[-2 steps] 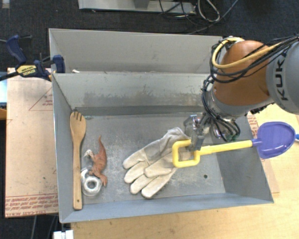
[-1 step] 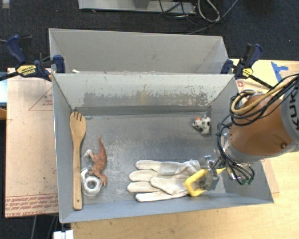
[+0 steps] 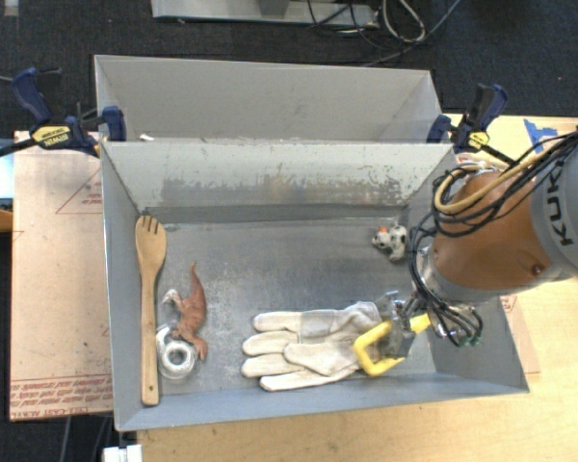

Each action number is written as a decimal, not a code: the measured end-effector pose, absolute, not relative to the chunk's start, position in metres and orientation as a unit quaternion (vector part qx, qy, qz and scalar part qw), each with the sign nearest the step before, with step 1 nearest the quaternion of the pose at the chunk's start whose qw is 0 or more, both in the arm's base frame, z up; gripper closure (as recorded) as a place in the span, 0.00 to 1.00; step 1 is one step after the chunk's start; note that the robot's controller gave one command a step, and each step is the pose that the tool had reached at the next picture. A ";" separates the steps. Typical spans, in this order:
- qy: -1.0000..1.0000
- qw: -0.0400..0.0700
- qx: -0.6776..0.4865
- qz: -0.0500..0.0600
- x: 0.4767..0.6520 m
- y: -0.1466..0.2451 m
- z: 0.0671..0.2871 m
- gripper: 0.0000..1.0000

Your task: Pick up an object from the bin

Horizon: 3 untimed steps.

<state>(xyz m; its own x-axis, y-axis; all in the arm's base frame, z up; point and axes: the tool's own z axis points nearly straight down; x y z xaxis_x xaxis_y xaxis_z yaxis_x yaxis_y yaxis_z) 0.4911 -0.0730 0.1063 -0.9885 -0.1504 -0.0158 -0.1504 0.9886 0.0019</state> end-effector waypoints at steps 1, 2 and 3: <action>0.993 0.013 -0.114 0.003 0.496 -0.092 0.091 1.00; 0.996 0.015 -0.093 0.001 0.498 -0.036 0.074 1.00; 0.995 0.017 -0.098 0.002 0.498 -0.104 0.071 1.00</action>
Offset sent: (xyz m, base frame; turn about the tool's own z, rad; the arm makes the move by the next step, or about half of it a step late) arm 0.0053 0.0449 -0.0363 -0.0358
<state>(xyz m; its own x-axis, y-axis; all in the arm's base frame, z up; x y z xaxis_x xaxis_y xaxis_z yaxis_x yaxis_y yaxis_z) 0.4981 -0.1042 0.0713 -0.9803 -0.1946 -0.0340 -0.1948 0.9808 0.0016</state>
